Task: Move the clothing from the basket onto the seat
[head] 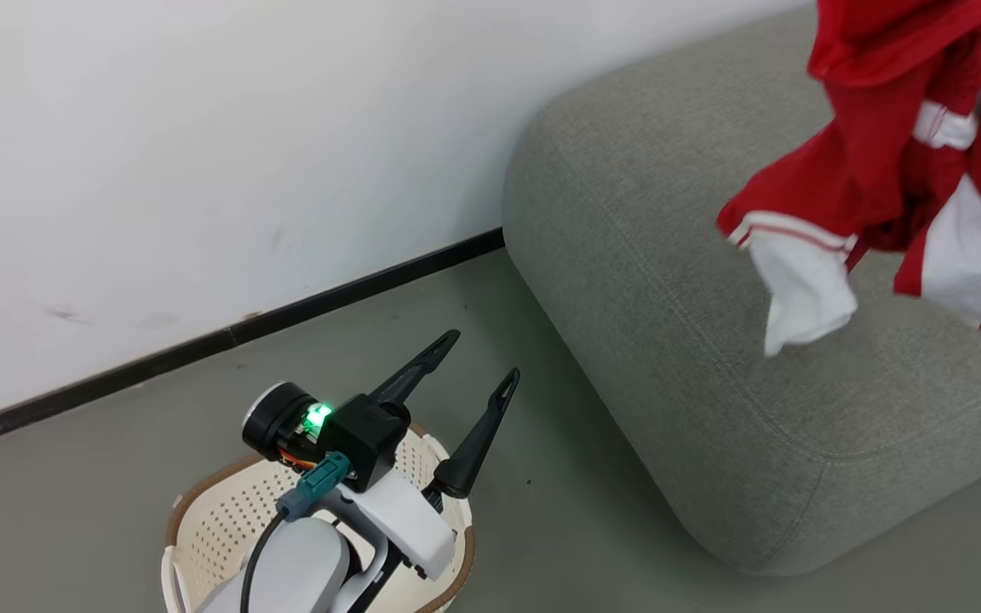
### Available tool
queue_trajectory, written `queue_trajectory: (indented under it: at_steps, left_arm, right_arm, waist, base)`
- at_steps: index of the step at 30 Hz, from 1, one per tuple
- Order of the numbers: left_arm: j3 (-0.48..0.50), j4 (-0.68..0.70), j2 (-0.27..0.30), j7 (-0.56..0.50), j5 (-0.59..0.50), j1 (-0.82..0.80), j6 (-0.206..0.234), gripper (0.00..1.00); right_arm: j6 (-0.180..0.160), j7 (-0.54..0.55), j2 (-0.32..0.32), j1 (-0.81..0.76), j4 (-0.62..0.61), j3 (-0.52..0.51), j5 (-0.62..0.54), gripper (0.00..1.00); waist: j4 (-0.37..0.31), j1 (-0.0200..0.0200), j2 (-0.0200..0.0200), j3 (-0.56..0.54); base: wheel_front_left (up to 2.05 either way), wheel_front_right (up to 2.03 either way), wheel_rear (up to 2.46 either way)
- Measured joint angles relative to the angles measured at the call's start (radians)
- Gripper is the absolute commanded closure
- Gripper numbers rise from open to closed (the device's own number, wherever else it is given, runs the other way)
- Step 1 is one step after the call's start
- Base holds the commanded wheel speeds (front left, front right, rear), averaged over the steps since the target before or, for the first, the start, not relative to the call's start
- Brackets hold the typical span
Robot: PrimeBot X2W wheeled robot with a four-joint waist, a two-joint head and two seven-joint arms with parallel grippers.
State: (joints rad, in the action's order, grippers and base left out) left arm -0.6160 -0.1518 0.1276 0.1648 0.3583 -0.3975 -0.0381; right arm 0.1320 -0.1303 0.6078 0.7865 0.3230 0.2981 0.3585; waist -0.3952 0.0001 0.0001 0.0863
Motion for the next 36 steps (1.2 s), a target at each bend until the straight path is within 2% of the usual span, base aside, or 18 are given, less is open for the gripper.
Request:
queue_trajectory:
  at_steps: [8, 18, 23, 32, 36]
  left_arm:
    - [-0.007, 0.055, 0.009, -0.029, -0.036, -0.004, 0.009, 0.0]
    - [-0.049, 0.102, 0.003, -0.063, -0.053, -0.022, 0.009, 0.0]
    - [-0.056, 0.117, 0.003, -0.077, -0.062, -0.039, 0.009, 0.0]
    - [-0.075, 0.144, 0.001, -0.095, -0.088, -0.077, 0.004, 0.0]
    - [-0.081, 0.152, -0.002, -0.104, -0.088, -0.093, -0.002, 0.0]
  right_arm:
    - [0.0, 0.019, 0.041, 0.083, 0.084, -0.026, 0.027, 1.0]
    - [0.0, 0.026, 0.133, 0.158, 0.181, -0.031, 0.009, 1.0]
    - [0.0, 0.023, 0.153, 0.186, 0.21, -0.035, 0.008, 1.0]
    - [0.0, -0.013, 0.234, 0.24, 0.298, -0.104, -0.006, 1.0]
    - [0.0, -0.027, 0.245, 0.244, 0.346, -0.132, -0.006, 1.0]
  waist:
    - [0.035, 0.0, 0.0, 0.057]
    - [0.088, 0.0, 0.0, 0.131]
    - [0.109, 0.0, 0.0, 0.16]
    - [0.155, 0.0, 0.0, 0.22]
    - [0.172, 0.0, 0.0, 0.246]
  base:
    - [0.0, 0.0, 0.0]
    - [0.0, 0.0, 0.0]
    - [0.0, 0.0, 0.0]
    - [0.0, 0.0, 0.0]
    - [0.0, 0.0, 0.0]
